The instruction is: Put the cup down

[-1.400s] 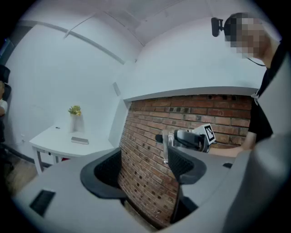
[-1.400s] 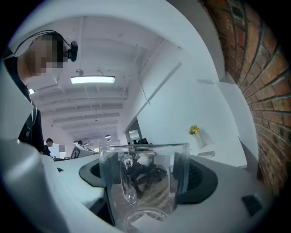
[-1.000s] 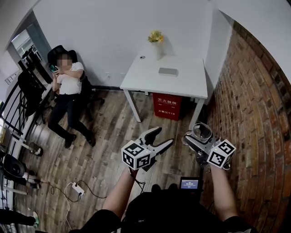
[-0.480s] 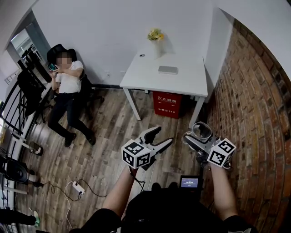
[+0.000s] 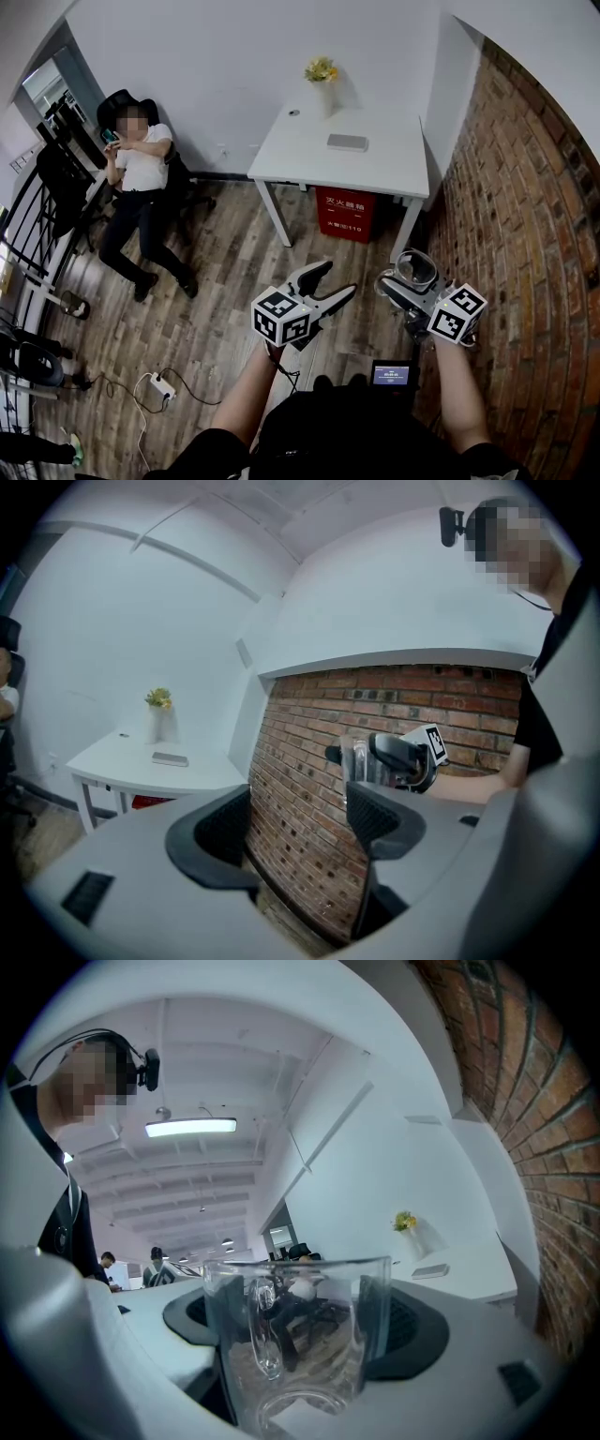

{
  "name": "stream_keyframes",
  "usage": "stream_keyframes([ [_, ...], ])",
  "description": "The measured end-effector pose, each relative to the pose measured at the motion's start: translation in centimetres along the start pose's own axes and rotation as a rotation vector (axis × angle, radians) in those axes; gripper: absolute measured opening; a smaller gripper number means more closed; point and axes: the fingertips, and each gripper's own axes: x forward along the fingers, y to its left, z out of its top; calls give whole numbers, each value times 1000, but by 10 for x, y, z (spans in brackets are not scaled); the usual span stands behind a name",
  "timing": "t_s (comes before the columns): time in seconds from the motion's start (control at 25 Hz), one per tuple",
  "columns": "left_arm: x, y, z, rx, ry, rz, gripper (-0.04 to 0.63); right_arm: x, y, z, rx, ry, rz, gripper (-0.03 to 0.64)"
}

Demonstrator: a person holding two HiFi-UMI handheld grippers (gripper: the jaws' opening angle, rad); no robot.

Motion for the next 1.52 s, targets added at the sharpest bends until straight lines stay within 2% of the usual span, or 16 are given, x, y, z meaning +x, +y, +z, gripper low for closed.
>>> stream_keyframes([
  [0.4,11,1,0,-16,7,1,325,-2,-8,-2,3,14,-17,428],
  [0.64,31,4,-6,-10,53,19,311,-12,-29,-3,6,24,-35,428],
  [0.92,60,9,2,-21,11,65,271,-27,-58,-2,13,37,-38,428],
  [1.0,62,16,1,-34,0,82,261,-29,-69,-4,20,37,-41,428],
  [1.2,71,44,-8,-56,41,127,250,-20,-90,-2,39,42,-51,428],
  [1.52,109,102,-3,-69,43,97,231,18,-141,-8,46,54,-77,428],
])
